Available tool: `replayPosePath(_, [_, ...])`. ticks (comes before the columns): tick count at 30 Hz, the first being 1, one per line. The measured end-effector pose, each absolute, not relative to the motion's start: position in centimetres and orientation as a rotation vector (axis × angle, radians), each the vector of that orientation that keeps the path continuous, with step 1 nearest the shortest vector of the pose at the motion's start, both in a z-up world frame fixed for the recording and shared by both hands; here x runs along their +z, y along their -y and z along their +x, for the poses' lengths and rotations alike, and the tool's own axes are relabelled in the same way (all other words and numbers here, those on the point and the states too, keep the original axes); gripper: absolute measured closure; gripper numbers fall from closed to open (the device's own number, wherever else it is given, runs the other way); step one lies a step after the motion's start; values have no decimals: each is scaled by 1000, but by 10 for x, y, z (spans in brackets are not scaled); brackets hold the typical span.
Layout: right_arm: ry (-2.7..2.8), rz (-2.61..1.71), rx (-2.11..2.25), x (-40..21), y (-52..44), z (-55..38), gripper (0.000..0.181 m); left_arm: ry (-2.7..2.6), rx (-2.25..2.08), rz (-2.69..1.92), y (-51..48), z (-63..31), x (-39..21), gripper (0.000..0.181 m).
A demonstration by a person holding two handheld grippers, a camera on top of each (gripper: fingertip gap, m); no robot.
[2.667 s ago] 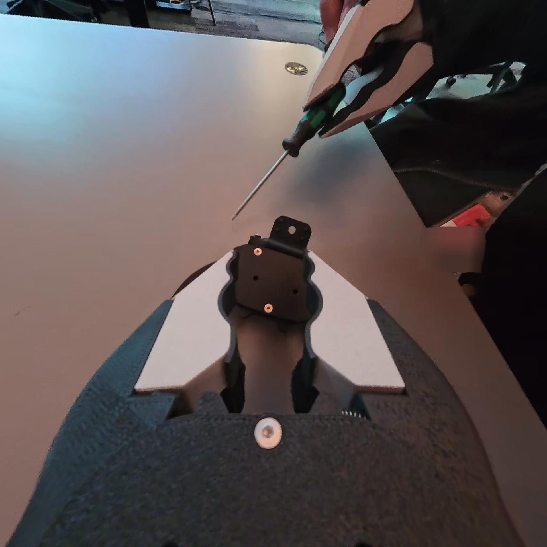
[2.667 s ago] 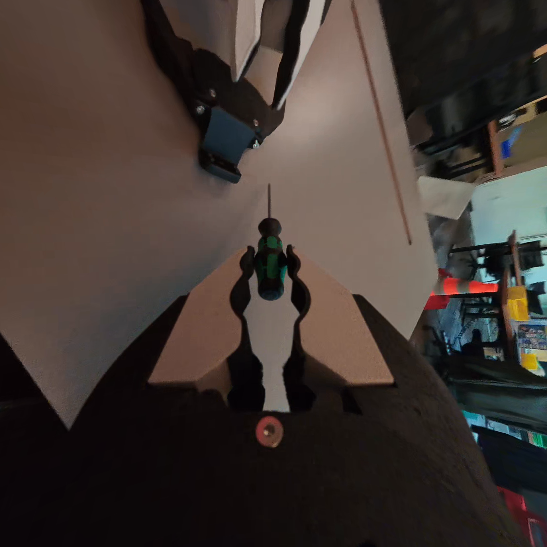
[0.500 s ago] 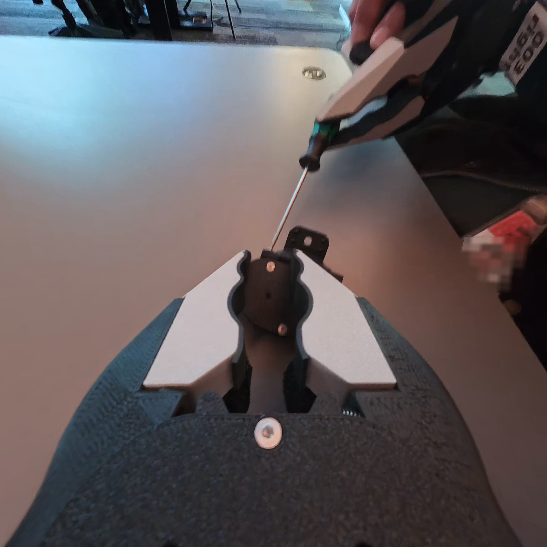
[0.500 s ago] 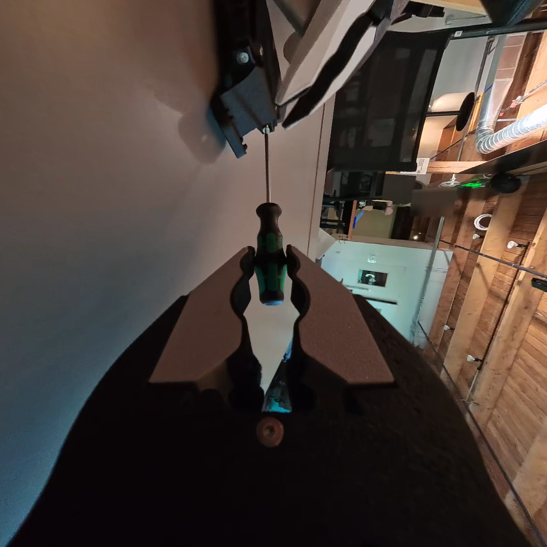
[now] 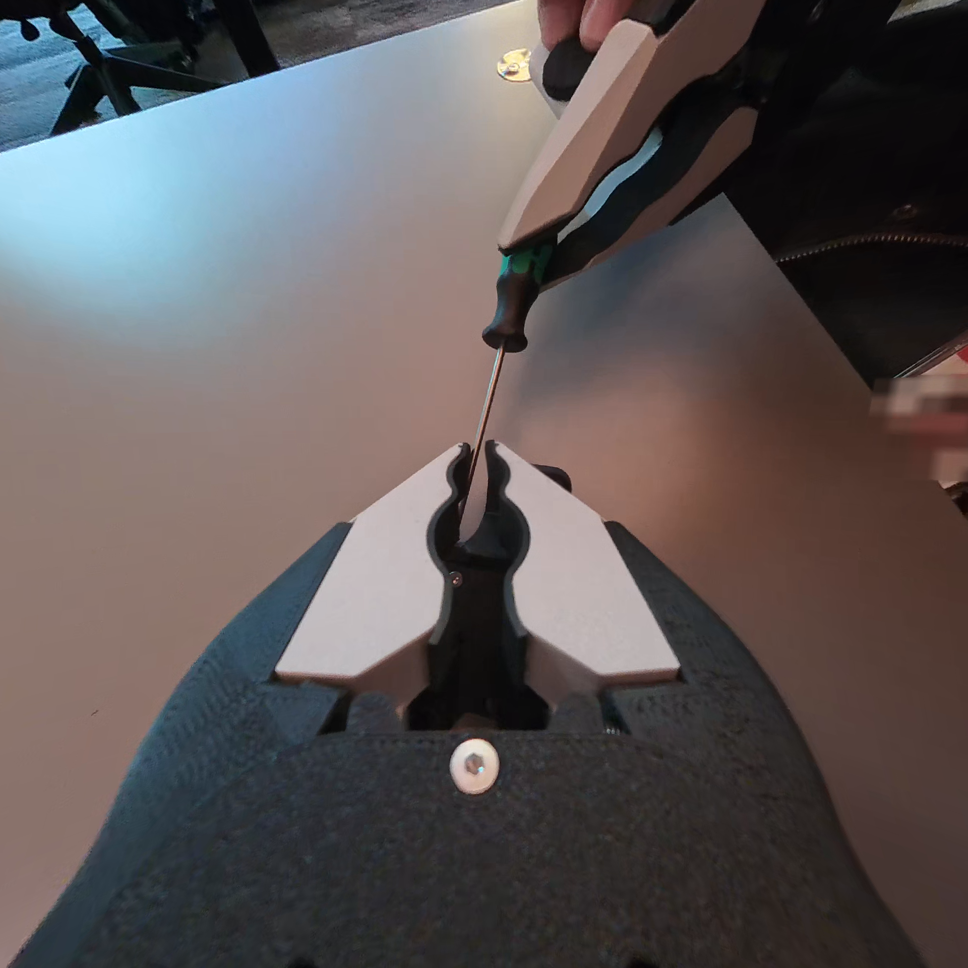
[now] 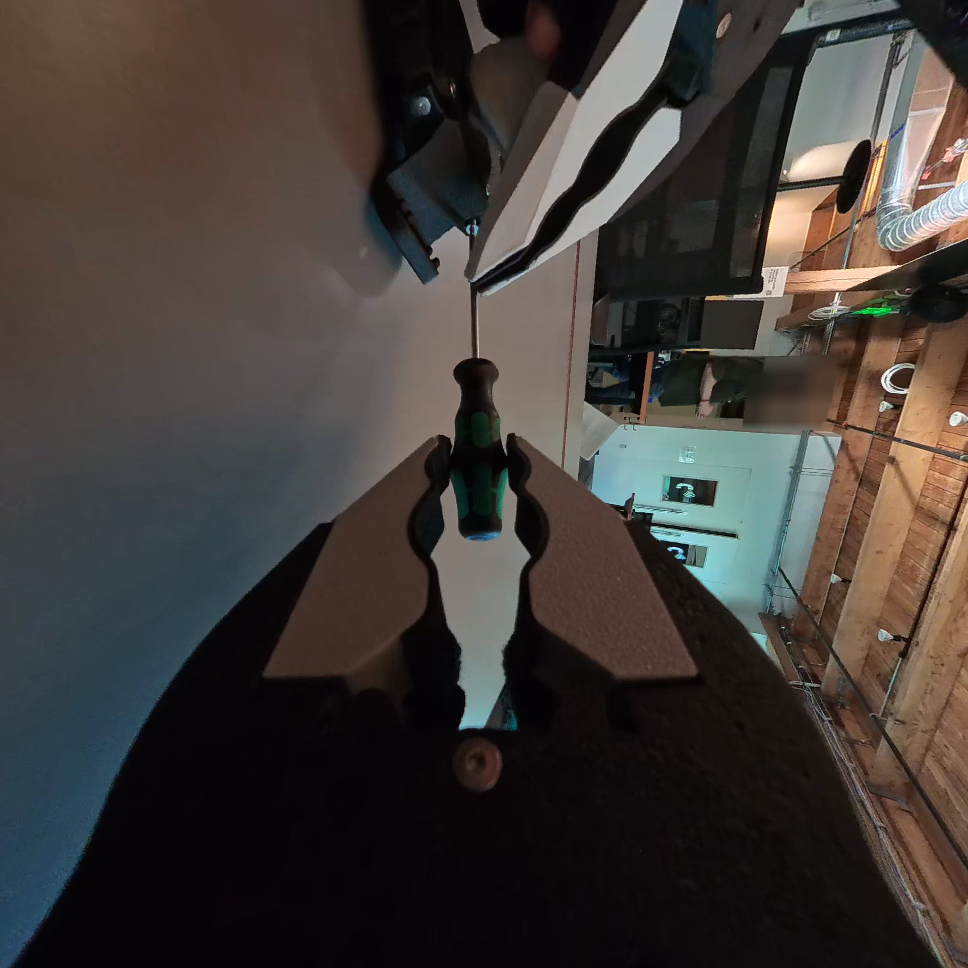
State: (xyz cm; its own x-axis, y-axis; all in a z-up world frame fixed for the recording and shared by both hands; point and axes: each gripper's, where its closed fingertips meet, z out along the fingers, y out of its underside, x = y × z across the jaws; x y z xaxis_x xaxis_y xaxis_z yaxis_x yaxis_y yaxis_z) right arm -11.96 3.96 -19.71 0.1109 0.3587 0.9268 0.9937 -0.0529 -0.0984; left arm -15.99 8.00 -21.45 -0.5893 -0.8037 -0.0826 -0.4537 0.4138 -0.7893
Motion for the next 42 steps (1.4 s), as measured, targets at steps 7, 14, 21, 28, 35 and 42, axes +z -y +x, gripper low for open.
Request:
replayPosePath(7, [1197, -1637, -881, -189, -44, -115, 150, -2225, -1005, -1043, -78, -162, -215, 179])
replayPosePath(14, [496, -2113, 0, -185, -29, -95, 116, -2236, -1026, -1043, -75, -165, -215, 180])
replayPosePath(21, [-203, -2238, 1012, -216, -19, -109, 122, -2228, -1046, -1044, -75, -166, -214, 181])
replayPosePath(28, [207, -2371, 605, -227, 6, -114, 124, -1957, -1127, -1099, -110, -166, -168, 172])
replayPosePath(35, [521, -2439, 238, -247, 0, -135, 137, -1996, -1337, -1279, -113, -203, -188, 131])
replayPosePath(42, [561, -2388, 126, -228, -4, -112, 163, -1969, -1327, -1227, -100, -199, -182, 130])
